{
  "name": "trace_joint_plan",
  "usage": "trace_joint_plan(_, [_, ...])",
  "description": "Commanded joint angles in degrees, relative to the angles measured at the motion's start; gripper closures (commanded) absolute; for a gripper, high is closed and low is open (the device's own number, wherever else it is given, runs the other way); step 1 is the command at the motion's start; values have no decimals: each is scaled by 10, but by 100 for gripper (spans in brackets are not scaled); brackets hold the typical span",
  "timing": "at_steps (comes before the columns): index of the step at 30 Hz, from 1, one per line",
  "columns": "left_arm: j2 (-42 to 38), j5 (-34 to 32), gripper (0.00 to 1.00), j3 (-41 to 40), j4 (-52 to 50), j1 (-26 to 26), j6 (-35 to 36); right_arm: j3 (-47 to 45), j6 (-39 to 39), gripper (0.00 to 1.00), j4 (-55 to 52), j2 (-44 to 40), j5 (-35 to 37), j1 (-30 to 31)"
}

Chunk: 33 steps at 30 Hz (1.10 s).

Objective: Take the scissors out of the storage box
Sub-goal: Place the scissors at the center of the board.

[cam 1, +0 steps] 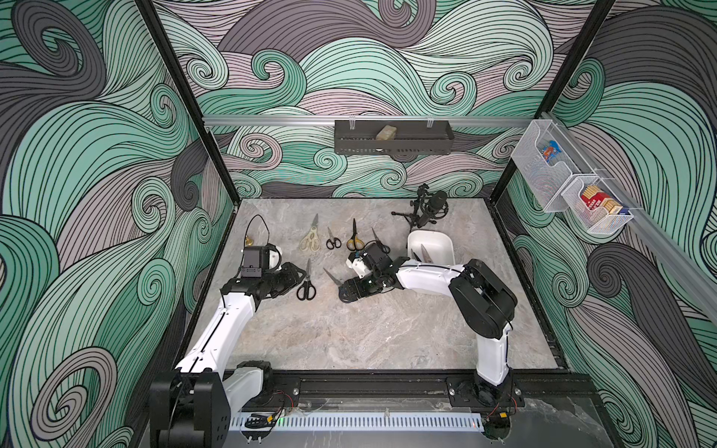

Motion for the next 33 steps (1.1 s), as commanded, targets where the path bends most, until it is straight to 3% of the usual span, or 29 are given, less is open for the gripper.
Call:
trace_joint_plan(1, [1, 10, 63, 20, -5, 5, 11, -8, 16, 17, 17, -1, -21, 10])
trace_joint_plan(15, [-20, 2, 63, 17, -16, 6, 15, 32, 57, 18, 32, 33, -47, 52])
trace_joint_plan(27, [-25, 2, 63, 21, -18, 7, 13, 25, 67, 19, 81, 32, -95, 54])
trace_joint_plan(33, [-24, 0, 63, 19, -18, 7, 12, -5, 58, 19, 81, -8, -64, 36])
